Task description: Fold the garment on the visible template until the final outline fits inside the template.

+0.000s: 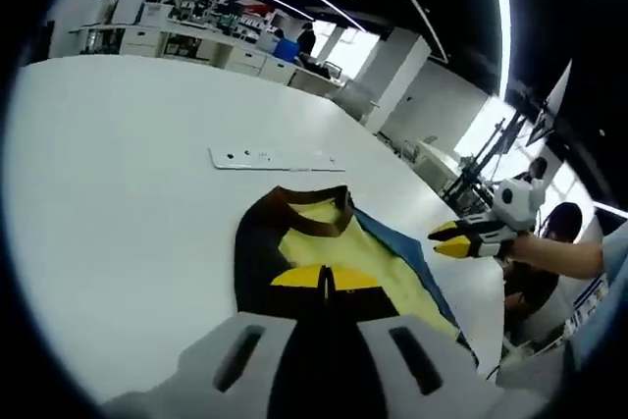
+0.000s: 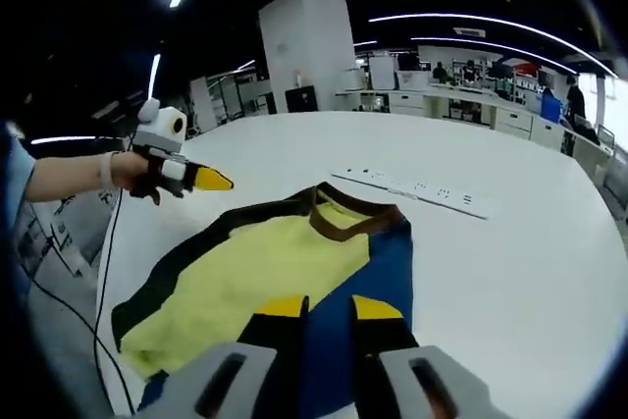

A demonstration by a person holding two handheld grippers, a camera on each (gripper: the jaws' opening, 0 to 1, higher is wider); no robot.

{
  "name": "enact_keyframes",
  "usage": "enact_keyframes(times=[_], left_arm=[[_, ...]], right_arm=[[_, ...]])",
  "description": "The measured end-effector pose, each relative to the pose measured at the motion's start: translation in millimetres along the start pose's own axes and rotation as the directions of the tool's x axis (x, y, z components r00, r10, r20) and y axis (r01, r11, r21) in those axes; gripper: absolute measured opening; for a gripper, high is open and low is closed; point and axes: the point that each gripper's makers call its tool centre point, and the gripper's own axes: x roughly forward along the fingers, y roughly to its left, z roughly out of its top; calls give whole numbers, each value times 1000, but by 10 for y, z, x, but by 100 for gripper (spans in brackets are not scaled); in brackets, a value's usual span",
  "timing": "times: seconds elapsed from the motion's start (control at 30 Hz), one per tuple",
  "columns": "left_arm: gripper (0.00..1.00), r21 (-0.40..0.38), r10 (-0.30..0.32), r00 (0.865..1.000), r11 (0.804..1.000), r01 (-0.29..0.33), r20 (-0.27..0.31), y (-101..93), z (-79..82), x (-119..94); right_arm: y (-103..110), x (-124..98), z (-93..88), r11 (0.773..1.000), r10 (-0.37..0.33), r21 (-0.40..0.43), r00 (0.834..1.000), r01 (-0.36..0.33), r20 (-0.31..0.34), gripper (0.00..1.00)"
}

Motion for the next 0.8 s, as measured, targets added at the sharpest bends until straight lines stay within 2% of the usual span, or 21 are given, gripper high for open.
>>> enact_keyframes(times=[0.07,0.13,0.17,0.2,0.23,0.3,0.37,0.43,0.53,0.6,0.63,0.67,0.8], left_arm=[[0,20,-12,1000,1000,12,-26,-105,-95,-54],[0,62,-62,997,996,65,-48,-280,-199,-120],[0,64,-31,999,997,34,-40,-274,-215,-139],[0,92,-25,999,995,29,-44,-299,-247,-177],[0,142,-45,999,989,48,-25,-382,-247,-223],[0,65,-30,1000,997,30,-5,-452,-272,-317],[0,75,-45,999,996,45,-4,-528,-335,-408],[0,84,-31,999,996,33,-25,-522,-452,-485],[0,64,-15,1000,998,17,-26,-510,-590,-618],[0,36,2,1000,999,-2,6,-501,-632,-690],[0,-6,22,1000,1000,-22,7,-483,-662,-718],[0,-12,7,1000,1000,-7,21,-502,-674,-754],[0,-17,24,1000,1000,-24,20,-540,-720,-817]], right_arm=[[72,-63,-38,1000,6,-9,1000,-6,-1,12],[160,-130,-82,1000,16,-12,1000,-16,-4,12],[212,-169,-103,1000,22,-12,1000,-22,-2,11],[262,-197,-117,999,31,-13,1000,-31,-3,11],[312,-237,-139,999,35,-20,999,-36,-5,11],[369,-292,-161,999,39,-24,999,-40,-6,11],[433,-359,-188,999,48,-14,999,-48,-5,11],[500,-420,-223,998,54,-15,999,-54,-6,10],[619,-489,-299,997,73,-16,997,-74,-19,9],[708,-525,-360,996,88,-22,996,-89,-29,9],[743,-538,-380,995,95,-28,995,-96,-32,9],[775,-549,-402,994,100,-32,994,-101,-38,8],[900,-586,-451,991,124,-48,991,-127,-51,7]])
